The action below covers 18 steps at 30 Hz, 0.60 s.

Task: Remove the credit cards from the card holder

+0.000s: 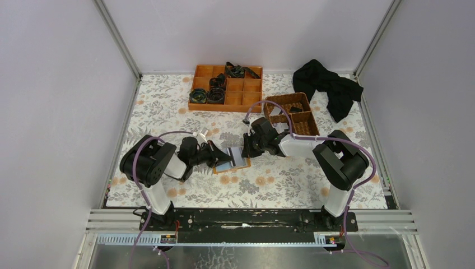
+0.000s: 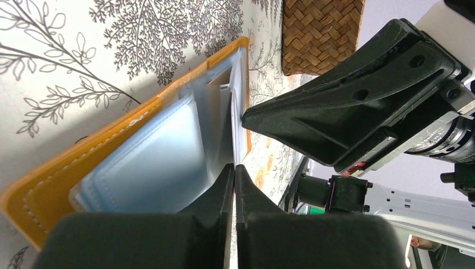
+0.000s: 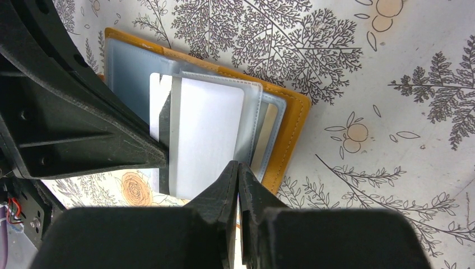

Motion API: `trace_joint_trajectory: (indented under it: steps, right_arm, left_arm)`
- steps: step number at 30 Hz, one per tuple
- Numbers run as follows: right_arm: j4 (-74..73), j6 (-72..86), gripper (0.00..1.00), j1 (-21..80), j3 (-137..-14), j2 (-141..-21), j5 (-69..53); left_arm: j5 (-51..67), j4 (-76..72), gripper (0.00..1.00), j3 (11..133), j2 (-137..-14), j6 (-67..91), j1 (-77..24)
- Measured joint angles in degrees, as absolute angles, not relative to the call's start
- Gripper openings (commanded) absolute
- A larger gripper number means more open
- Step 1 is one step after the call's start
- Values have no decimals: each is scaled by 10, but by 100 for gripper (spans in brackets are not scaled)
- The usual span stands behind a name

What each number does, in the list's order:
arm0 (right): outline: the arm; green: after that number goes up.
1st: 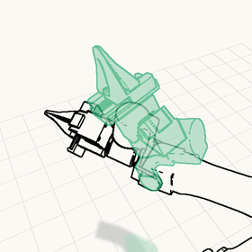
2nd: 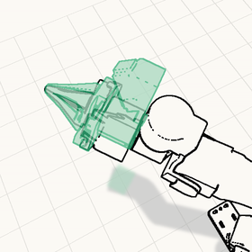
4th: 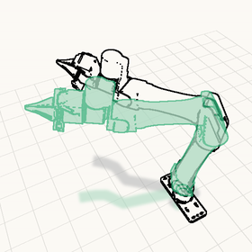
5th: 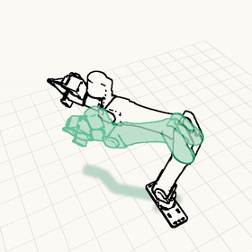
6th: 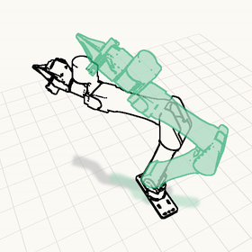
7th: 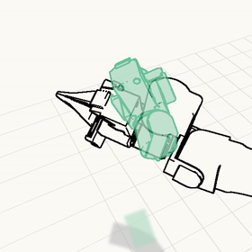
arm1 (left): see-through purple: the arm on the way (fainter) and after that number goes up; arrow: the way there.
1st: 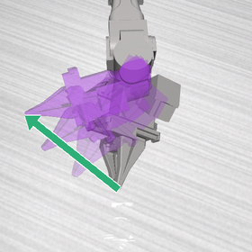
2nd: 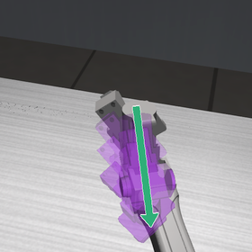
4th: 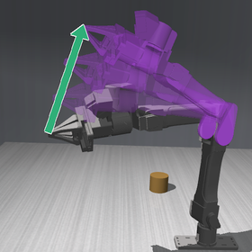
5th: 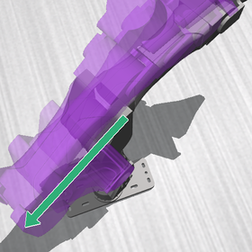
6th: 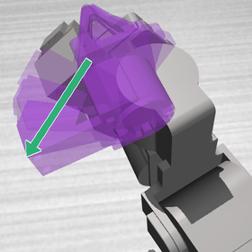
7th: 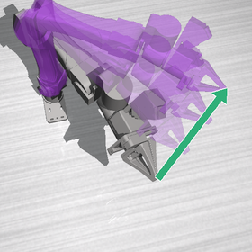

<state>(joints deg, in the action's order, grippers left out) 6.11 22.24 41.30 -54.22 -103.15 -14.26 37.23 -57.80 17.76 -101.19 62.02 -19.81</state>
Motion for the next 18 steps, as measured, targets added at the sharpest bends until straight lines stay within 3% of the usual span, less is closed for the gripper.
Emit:
trace_joint_trajectory:
  steps: [11,18]
  right_arm:
    - [63,224,8,412,-542,-1033,-145]
    - [63,224,8,411,-543,-1033,-145]
  left_arm:
    - [371,-564,0,152,-970,617,-182]
    - [306,-364,0,174,-808,536,-179]
